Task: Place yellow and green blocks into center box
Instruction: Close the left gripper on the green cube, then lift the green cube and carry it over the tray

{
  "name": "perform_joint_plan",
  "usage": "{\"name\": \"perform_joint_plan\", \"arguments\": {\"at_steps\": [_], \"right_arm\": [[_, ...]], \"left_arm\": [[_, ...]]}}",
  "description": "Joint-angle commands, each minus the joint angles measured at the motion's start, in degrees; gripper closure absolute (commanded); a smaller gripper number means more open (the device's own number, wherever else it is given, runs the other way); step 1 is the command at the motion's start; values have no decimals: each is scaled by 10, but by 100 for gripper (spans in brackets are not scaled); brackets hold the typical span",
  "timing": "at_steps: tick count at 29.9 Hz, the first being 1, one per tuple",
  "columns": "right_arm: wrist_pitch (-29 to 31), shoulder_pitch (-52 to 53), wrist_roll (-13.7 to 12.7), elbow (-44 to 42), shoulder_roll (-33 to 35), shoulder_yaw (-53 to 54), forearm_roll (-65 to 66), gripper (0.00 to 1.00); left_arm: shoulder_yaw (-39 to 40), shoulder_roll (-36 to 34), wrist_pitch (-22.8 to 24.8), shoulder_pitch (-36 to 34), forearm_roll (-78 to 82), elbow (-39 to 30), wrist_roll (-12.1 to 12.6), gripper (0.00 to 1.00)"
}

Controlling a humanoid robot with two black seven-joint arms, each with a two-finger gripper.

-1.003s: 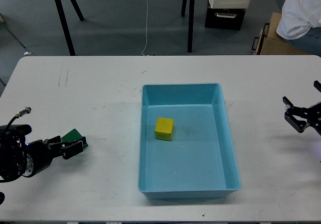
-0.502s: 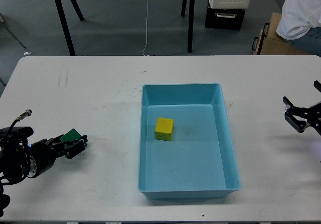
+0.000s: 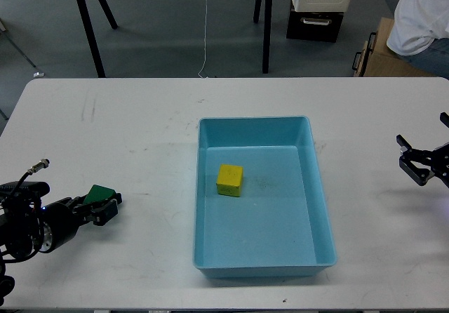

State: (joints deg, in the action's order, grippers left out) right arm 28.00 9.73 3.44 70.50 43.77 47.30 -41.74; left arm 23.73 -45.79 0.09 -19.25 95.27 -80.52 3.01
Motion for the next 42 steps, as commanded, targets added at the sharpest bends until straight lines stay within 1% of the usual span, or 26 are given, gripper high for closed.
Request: {"name": "perform_joint_plan", "arguments": {"at_steps": [1,2,9,11,15,18,19,27,31,35,36,38,39,42], "right_arm": [[0,0,0,0,0,-1,1,3],[0,0,0,1,0,0,0,3],[0,0,1,1,0,0,1,3],[0,0,0,1,0,-1,1,3],[0,0,0,2,0,-1,1,3],[0,0,0,2,0,-1,1,3],[0,-1,0,3,0,-1,1,3],[0,0,0,2,0,-1,1,3],[0,-1,0,2,0,-3,1,3],[0,-1,1,1,-1,-3,2,3],[0,-1,0,1,-1,-4,2,3],[0,-1,1,0,-2,-3,7,3],[0,-1,0,0,-1,-3,9,3],[0,-1,0,0,-1,-3,10,3]], "left_arm": [[0,0,0,1,1,-1,0,39],[0,-1,0,0,1,-1,0,40],[0,-2,0,1,2,-2,0,40],[0,-2,-1,1,1,-2,0,42],[0,-5,-1,-1,1,-2,0,50],[0,-8,-10,0,2,-4,1,68],[0,-8,-15,0,4,-4,1,69],[3,-11,-16,-1,10,-6,-1,69],[11,-44,-11,-6,4,-32,-13,68],[11,-86,-10,-48,-32,-74,-23,68],[11,-94,-10,-55,-41,-83,-29,68],[9,-110,-10,-67,-49,-111,-62,67],[8,-113,-9,-72,-51,-124,-74,67],[2,-115,1,-102,-57,-152,-92,66]]}}
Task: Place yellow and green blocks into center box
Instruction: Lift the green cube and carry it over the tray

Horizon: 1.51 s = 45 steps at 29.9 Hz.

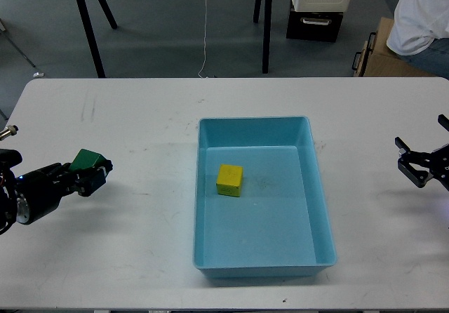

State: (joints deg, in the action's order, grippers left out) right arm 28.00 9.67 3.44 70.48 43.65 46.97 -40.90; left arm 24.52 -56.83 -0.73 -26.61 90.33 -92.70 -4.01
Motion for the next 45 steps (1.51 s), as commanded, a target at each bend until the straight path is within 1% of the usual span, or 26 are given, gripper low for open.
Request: {"name": "perform_joint_plan", "arguments": {"at_steps": [1,4,6,8,10,11,13,16,19,25,31,35,40,42,43,45], "right_arm": [[0,0,0,0,0,0,3,3],[0,0,0,2,0,0,3,3],[0,1,0,4,0,0,4,3],[0,1,1,9,-1,0,6,3],[0,1,1,11,0,0,17,3],[0,0,1,13,-1,0,25,3],[0,0,1,13,-5,0,35,3],[0,0,2,18,-7,0,35,3],[0,0,2,29,-7,0,36,3],[0,1,1,33,-6,0,37,3],[0,1,1,33,-4,0,38,3],[0,1,1,36,-4,0,47,3],[0,1,1,38,-2,0,48,3],[0,1,1,38,-1,0,48,3],[0,1,1,38,-1,0,48,3],[0,1,1,39,-1,0,48,3]], "left_arm": [[-14,-5,22,-40,-13,-40,-28,66],[-28,-2,74,-78,-30,-64,-56,65],[-28,-3,121,-101,-53,-84,-71,65],[-28,2,171,-114,-70,-85,-88,64],[-28,11,206,-121,-76,-85,-91,64],[-28,21,214,-121,-75,-85,-91,64],[-27,39,216,-130,-77,-85,-92,64],[-28,49,217,-161,-88,-85,-95,65],[-32,64,217,-167,-101,-82,-89,65],[-56,127,216,-176,-102,-64,-88,65],[-88,177,215,-218,-102,-13,-90,65],[-120,226,212,-257,-102,33,-91,64],[-136,297,213,-271,-102,79,-88,64],[-146,325,212,-278,-102,115,-89,64],[-152,334,212,-278,-101,131,-90,64],[-159,349,211,-279,-101,143,-90,64]]}}
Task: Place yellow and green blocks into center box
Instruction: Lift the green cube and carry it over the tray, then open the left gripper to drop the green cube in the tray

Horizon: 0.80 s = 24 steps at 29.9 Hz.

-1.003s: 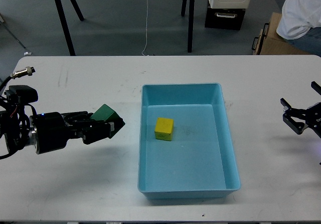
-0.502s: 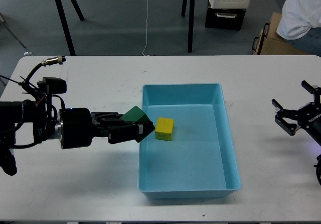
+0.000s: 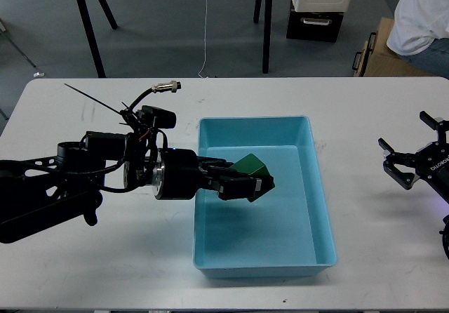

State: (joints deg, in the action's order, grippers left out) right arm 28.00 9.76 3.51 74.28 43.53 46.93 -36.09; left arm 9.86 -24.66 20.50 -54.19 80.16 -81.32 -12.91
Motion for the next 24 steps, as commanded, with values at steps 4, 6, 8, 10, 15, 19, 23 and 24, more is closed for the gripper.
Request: {"name": "perform_joint_plan", "arguments": {"at_steps": [4,6,8,10,15,19,23,24], "right_arm": [[0,0,0,0,0,1,1,3],[0,1,0,1,-1,2,0,3],[0,3,0,0,-3,2,1,3],[0,3,0,1,-2,2,1,3],[0,4,0,1,1,3,1,3],[0,5,0,1,1,4,1,3],[0,7,0,1,-3,3,1,3],[0,7,0,1,-4,3,1,3]], "left_arm": [[-13,44,-1,-3,1,44,0,63],[-13,48,-1,-3,1,60,-1,59],[-13,64,-1,1,2,66,0,55],[-13,75,-1,1,2,68,1,51],[-14,79,-1,1,2,77,2,49],[-13,79,-2,1,1,99,2,33],[-10,84,-1,-3,-4,100,2,17],[-9,87,-1,-3,-10,100,1,9]]}}
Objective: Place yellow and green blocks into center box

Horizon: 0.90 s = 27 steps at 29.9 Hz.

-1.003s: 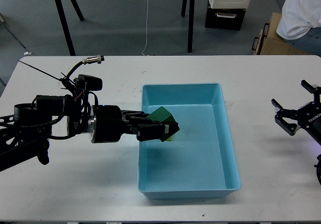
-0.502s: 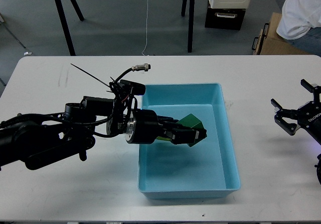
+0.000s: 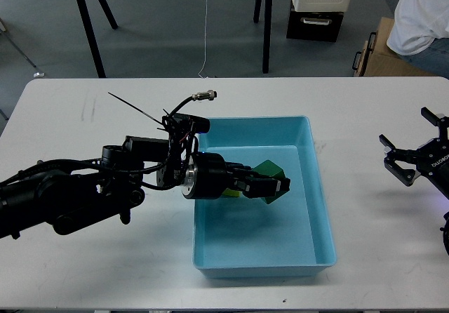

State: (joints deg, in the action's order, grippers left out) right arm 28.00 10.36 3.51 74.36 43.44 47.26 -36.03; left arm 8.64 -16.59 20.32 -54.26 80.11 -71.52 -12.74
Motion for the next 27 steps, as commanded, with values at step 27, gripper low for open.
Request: {"name": "perform_joint_plan", "arguments": {"at_steps": [27], "right_arm": [[0,5,-1,1,14,4,-2,3]], "left_arm": [[257,-31,-34,36,-361,225,0,1]]}}
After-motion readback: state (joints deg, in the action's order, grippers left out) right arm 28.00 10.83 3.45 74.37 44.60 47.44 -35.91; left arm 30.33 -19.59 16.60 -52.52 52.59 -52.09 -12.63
